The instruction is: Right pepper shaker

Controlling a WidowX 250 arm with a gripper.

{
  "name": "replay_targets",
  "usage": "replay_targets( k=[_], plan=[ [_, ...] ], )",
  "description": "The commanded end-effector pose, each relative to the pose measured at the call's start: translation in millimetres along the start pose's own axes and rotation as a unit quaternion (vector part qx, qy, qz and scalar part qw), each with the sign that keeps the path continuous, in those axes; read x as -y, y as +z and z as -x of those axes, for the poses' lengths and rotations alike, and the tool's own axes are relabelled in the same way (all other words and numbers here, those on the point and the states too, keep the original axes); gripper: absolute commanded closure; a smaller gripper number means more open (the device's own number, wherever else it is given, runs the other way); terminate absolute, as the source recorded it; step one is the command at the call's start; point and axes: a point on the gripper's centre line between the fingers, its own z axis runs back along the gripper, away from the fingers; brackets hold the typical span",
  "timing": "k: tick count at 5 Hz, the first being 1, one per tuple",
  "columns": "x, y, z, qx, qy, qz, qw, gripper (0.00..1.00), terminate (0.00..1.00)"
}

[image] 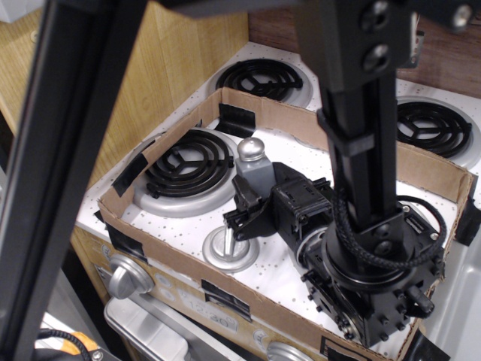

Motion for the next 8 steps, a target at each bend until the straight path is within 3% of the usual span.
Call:
replay_targets(
  k=[1, 5, 6, 7, 8],
  plan=[
    [0, 5, 10, -0.008, 0.016, 0.0, 0.9998, 1.0, 0.0],
    [13, 2, 12, 0.003, 0.038, 0.017, 0.9991, 1.0, 0.0],
    [14, 2, 12, -0.011, 0.038, 0.02, 0.999, 0.0, 0.0],
    [16, 8, 11, -0.04, 0.047, 0.01, 0.998, 0.0, 0.0],
    [18, 19, 9, -0.073, 0.05, -0.007, 0.9961, 0.0, 1.0]
  ],
)
